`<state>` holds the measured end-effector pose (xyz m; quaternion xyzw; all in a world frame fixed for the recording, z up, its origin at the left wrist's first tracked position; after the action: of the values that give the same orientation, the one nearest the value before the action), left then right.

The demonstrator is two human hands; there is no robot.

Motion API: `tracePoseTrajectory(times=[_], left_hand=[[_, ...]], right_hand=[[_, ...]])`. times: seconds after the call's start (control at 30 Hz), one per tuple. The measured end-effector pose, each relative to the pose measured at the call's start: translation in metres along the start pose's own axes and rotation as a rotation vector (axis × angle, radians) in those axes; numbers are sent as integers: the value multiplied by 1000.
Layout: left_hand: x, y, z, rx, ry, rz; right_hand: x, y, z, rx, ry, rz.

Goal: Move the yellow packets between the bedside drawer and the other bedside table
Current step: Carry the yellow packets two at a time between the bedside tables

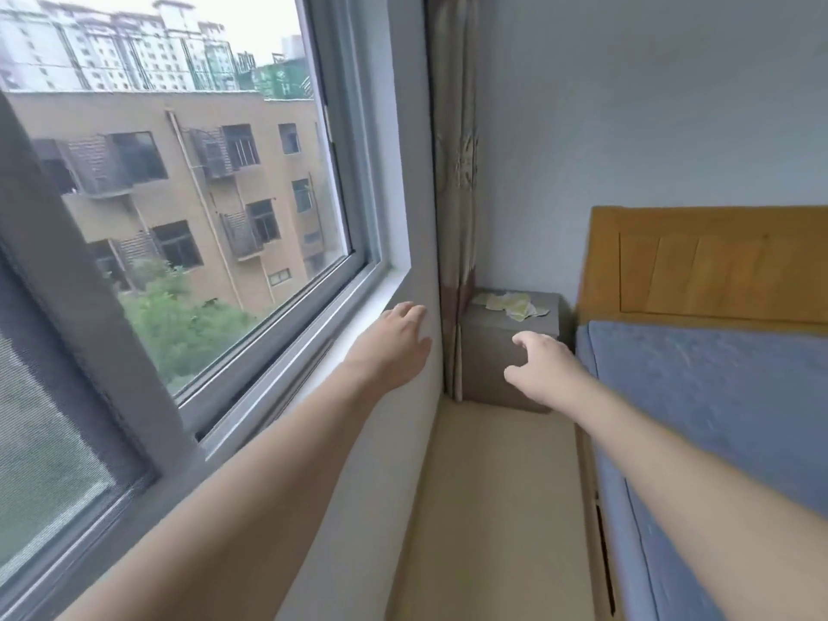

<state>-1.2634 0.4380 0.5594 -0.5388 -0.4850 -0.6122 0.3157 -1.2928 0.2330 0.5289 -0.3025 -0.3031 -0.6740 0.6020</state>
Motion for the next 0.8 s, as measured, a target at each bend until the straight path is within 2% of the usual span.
tracePoseTrajectory(times=[0.13, 0.27, 0.47, 0.67, 0.8], left_hand=[[-24, 115, 10, -47, -49, 12], [-75, 227, 24, -45, -109, 62], [-151, 409, 50, -97, -210, 124], [-204, 597, 58, 6, -350, 173], [-260, 691, 41, -3, -372, 272]], right_hand=[[12, 106, -13, -26, 14, -36], [1, 211, -38, -85, 27, -15], [2, 377, -74, -188, 50, -69], [32, 528, -108, -272, 94, -125], [32, 623, -157, -349, 137, -122]])
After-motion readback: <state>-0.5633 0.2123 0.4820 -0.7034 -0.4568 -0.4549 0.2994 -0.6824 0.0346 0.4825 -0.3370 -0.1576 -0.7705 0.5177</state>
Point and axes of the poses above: each hand's wrist, its own y-axis towards the middle knuckle, its own x-axis out of the back of the hand, z = x × y, the point moved 3 cm from there along y, towards the middle knuckle, and after that the axes turned 7 degrees about y, right-handed, at the moved point
